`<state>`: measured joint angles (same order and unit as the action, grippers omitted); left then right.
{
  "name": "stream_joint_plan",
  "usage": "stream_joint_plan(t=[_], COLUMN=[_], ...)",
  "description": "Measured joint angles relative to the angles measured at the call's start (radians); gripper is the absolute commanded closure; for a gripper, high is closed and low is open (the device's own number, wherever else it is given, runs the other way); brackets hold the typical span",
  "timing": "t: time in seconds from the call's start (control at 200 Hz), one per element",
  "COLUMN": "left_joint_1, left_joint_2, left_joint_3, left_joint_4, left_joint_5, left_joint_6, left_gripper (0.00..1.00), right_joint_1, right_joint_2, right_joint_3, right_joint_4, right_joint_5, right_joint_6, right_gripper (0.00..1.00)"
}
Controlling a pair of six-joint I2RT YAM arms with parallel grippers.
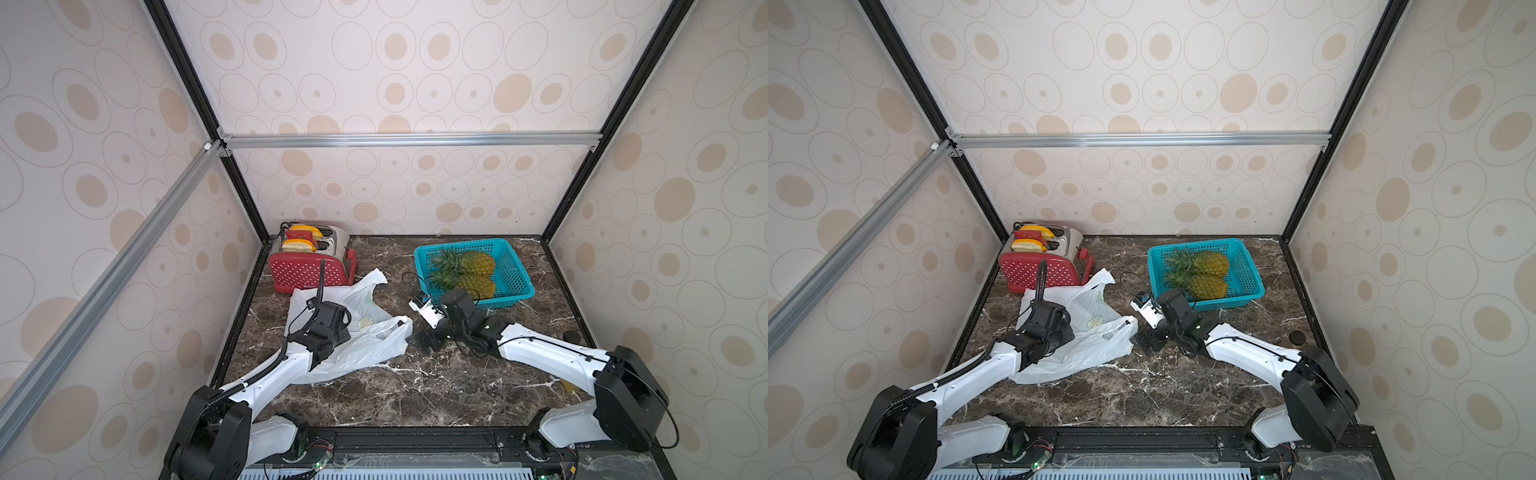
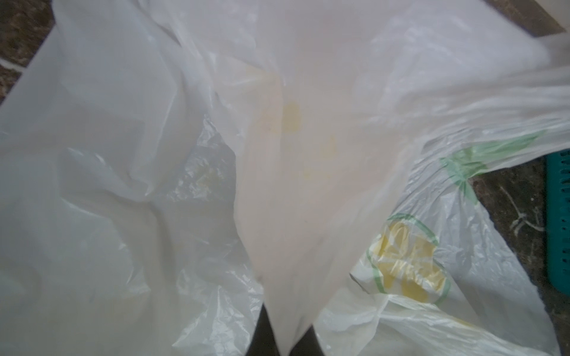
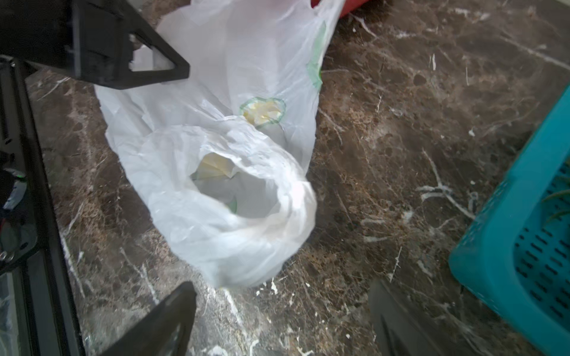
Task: Place the pineapple into a plastic bag & tie a knot
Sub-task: Pick up the plastic bag at the center of the board.
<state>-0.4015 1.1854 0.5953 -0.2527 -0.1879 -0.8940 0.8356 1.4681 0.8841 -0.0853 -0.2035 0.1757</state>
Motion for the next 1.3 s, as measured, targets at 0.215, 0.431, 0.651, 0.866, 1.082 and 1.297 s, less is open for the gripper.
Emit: stream_joint_plan(t=[0.215, 0.431, 0.651, 0.866, 1.082, 1.297], left_joint_1=[0.000, 0.000, -0.001, -0.001, -0.005, -0.006], left_joint_2=[-0.086, -0.102, -0.090, -0.093, -0.070, -0.038], left_joint_3=[0.000, 0.000, 0.013, 0.019, 0.032, 0.067], left_joint_4=[0.024, 0.034, 0.048, 0.113, 0.217, 0.329], left_joint_5=[0.000, 0.020, 0.073, 0.094, 0.116, 0.140], left_joint_6=[0.013, 0.025, 0.030, -0.010, -0.096, -0.165], left_gripper=[1.00, 1.00, 1.00, 1.00, 1.00, 1.00], right_joint_1=[0.002, 0.006, 0.006, 0.014, 0.100, 0.183], right_joint_2=[0.121, 0.130, 0.128, 0.128, 0.127, 0.077], right_joint_3=[0.043, 0.038, 0.023, 0.024, 0.042, 0.054], right_joint_4=[0.073, 0.197, 0.309, 0.313, 0.214, 0.064], right_joint_5=[-0.037, -0.198, -0.316, -0.402, -0.502, -0.549], right_joint_6=[0.063, 0.063, 0.061, 0.010, -0.208, -0.463], right_gripper=[0.24, 0.17, 0.24, 0.55, 0.46, 0.26])
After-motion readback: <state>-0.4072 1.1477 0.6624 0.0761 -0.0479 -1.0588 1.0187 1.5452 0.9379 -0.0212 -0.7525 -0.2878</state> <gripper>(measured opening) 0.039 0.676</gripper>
